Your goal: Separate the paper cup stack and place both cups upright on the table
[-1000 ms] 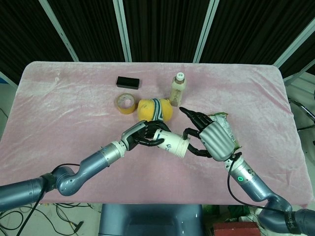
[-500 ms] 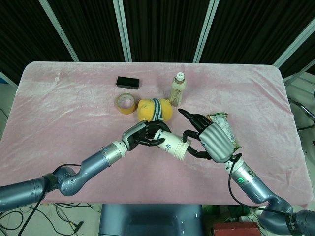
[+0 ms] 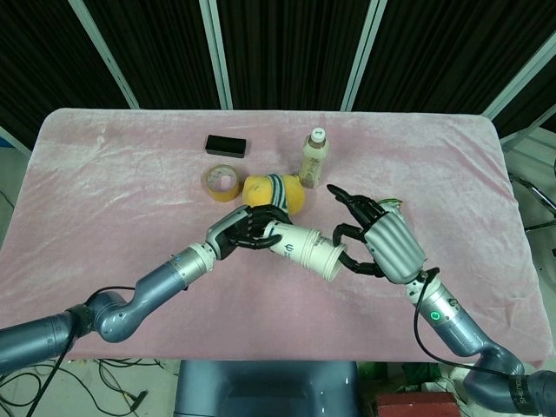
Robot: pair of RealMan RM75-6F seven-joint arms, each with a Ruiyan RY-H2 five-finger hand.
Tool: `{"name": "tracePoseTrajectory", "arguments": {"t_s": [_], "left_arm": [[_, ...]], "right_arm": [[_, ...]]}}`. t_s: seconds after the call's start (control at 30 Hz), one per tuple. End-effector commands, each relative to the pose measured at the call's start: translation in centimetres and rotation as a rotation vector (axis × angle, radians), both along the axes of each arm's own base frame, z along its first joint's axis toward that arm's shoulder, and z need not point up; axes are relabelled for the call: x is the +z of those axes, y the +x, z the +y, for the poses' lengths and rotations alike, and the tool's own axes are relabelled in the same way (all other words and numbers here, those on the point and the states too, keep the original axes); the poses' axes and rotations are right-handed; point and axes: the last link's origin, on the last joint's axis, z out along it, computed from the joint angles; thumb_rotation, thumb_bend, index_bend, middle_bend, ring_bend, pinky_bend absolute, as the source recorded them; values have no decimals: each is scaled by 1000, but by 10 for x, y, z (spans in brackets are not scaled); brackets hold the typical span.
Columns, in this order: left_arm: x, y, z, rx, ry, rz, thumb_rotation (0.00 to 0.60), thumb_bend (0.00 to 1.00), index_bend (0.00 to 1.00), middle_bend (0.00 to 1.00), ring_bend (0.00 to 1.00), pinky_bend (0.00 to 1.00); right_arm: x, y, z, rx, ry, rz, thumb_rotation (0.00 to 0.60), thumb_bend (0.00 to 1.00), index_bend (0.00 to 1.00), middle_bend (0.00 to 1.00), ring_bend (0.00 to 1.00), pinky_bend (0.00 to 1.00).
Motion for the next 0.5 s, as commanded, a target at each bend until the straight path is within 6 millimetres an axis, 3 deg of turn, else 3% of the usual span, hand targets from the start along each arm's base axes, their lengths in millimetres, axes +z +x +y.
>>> {"name": "tracePoseTrajectory", "arguments": {"t_s": [0.03, 0.3, 0.5], "left_arm": [[11, -8, 5, 9, 26, 16, 600, 358, 402, 417, 333, 515], [43, -45, 12, 35, 91, 116, 600, 357, 403, 410, 329, 515], [64, -56, 10, -87, 185, 295, 600, 357, 403, 401, 326, 517]], "right_arm": [[6, -8, -4, -24, -7, -3, 600, 453, 859, 6, 168, 199], [22, -25, -15, -77, -37, -3, 600, 453, 869, 6, 168, 199], [30, -33, -18, -97, -45, 45, 600, 457, 874, 5, 168, 199]]}}
